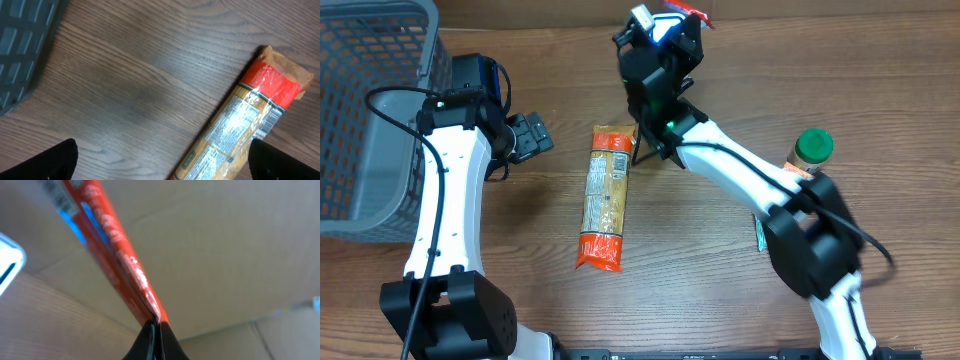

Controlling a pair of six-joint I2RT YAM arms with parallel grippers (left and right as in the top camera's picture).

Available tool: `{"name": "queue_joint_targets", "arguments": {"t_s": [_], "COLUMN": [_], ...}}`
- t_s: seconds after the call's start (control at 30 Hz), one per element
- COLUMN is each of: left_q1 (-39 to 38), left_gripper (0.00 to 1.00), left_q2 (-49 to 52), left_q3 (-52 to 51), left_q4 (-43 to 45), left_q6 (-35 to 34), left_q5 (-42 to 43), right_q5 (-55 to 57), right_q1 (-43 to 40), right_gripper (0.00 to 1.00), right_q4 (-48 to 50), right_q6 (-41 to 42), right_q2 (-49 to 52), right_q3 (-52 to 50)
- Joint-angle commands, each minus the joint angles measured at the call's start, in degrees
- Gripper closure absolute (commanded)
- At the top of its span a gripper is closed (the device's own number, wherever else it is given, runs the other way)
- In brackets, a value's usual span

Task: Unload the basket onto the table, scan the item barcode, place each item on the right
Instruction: 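Hold the red stick packet's barcode in front of the white scanner, then carry the red stick packet right and drop it by the jar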

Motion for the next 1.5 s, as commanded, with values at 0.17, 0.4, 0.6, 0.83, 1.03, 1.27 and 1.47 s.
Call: {"name": "queue_joint_targets", "arguments": {"t_s": [0.17,0.4,0.6,0.83,1.03,1.27,1.47], "left_q1": [-0.1,-0.1,-0.1,-0.1,-0.1,-0.1,-0.1], "left_gripper": [0.0,0.0,0.0,0.0,0.0,0.0,0.0], "left_q2": [-0.8,-0.8,-0.8,-0.8,-0.8,-0.8,-0.8], "left_q3": [0.9,0.9,0.9,0.9,0.9,0.9,0.9], "left_q4": [0.2,0.2,0.2,0.2,0.2,0.2,0.2], "left_q6": [0.7,0.6,0.6,0.7,0.7,0.6,0.6], "left_q5": [-0.5,-0.5,-0.5,-0.5,-0.5,-0.5,-0.5], "right_q5": [-15.2,-39.5,-58.9,-58.9,-58.8,-58.7,-55.2], "right_q1": [2.2,-7.4,-18.2,-20.9,-20.9,-20.9,-20.9], "right_gripper": [0.97,0.96,0.96,0.96,0.96,0.96,0.96], "right_q4": [-43.8,-73.7,-82.9,-82.4,-74.4,-68.5,-67.6], "right_q6": [47.2,71.1,75.3,78.5,81.2,82.5,86.2], "right_q2": [-21.3,-29.8,-29.5,-29.5,-29.5,-29.5,-29.5], "right_q3": [0.5,0.4,-3.7,-15.7,-28.7,-35.8,-38.0]}}
